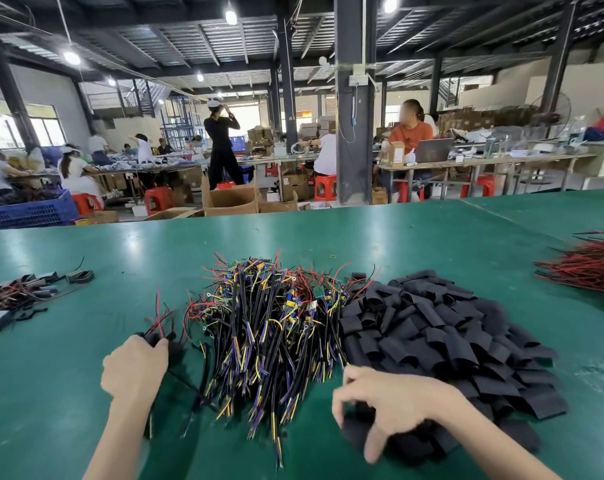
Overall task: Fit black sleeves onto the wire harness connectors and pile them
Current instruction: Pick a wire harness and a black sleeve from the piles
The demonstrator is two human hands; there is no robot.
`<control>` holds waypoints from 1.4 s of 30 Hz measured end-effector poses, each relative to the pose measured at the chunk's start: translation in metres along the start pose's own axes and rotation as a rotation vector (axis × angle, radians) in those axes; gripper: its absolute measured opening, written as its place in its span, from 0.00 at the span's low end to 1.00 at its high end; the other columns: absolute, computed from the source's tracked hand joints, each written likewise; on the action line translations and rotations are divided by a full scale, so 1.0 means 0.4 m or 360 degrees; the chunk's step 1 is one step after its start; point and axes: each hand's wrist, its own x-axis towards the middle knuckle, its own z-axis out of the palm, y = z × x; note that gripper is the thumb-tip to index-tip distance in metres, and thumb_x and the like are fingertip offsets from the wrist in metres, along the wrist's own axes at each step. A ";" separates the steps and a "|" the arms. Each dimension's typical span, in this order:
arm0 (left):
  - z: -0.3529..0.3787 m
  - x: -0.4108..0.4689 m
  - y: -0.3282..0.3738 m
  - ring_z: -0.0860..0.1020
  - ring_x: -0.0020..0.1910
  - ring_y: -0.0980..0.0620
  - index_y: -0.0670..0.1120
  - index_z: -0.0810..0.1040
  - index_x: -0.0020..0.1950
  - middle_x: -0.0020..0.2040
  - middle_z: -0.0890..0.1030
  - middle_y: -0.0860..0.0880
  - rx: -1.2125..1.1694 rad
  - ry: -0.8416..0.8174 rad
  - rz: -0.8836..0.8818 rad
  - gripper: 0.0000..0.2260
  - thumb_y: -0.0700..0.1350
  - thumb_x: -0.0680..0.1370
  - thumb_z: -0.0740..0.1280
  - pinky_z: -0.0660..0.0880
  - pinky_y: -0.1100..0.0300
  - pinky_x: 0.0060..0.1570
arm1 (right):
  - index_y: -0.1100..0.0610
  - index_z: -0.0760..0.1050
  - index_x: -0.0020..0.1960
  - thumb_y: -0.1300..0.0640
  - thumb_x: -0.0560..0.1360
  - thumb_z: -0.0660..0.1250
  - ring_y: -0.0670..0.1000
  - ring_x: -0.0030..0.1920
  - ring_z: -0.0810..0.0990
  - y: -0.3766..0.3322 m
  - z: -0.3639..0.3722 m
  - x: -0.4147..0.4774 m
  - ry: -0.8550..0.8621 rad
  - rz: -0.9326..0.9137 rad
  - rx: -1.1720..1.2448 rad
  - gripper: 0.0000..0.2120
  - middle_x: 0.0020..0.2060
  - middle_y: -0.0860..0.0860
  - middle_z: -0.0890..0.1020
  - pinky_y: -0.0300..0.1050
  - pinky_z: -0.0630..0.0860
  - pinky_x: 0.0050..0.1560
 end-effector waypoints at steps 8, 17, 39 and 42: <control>-0.036 -0.057 0.067 0.68 0.58 0.32 0.33 0.73 0.59 0.57 0.73 0.29 -0.0251 0.0504 0.0415 0.13 0.37 0.75 0.66 0.64 0.42 0.56 | 0.47 0.66 0.63 0.48 0.73 0.67 0.50 0.58 0.65 0.084 0.028 0.052 0.0804 0.0356 -0.0267 0.20 0.56 0.45 0.70 0.46 0.62 0.55; 0.016 -0.129 0.340 0.73 0.51 0.43 0.44 0.80 0.50 0.48 0.79 0.45 -0.0487 0.0371 0.1467 0.06 0.39 0.76 0.65 0.68 0.50 0.52 | 0.50 0.61 0.56 0.66 0.74 0.59 0.42 0.29 0.68 0.088 0.015 0.054 0.1354 0.0328 0.0637 0.17 0.44 0.53 0.79 0.36 0.68 0.36; 0.026 -0.077 0.571 0.77 0.51 0.43 0.41 0.76 0.58 0.54 0.78 0.41 0.0882 -0.0815 0.1392 0.11 0.37 0.75 0.65 0.73 0.56 0.50 | 0.51 0.61 0.54 0.65 0.73 0.59 0.49 0.36 0.71 0.055 0.013 0.043 0.1419 0.0329 0.0740 0.14 0.43 0.55 0.78 0.44 0.71 0.41; 0.004 -0.088 0.578 0.69 0.32 0.47 0.37 0.72 0.43 0.40 0.74 0.41 0.0759 -0.1004 0.1276 0.07 0.32 0.74 0.56 0.67 0.60 0.31 | 0.50 0.61 0.53 0.65 0.73 0.59 0.48 0.35 0.70 0.054 0.016 0.042 0.1410 0.0337 0.0754 0.15 0.43 0.55 0.78 0.44 0.71 0.41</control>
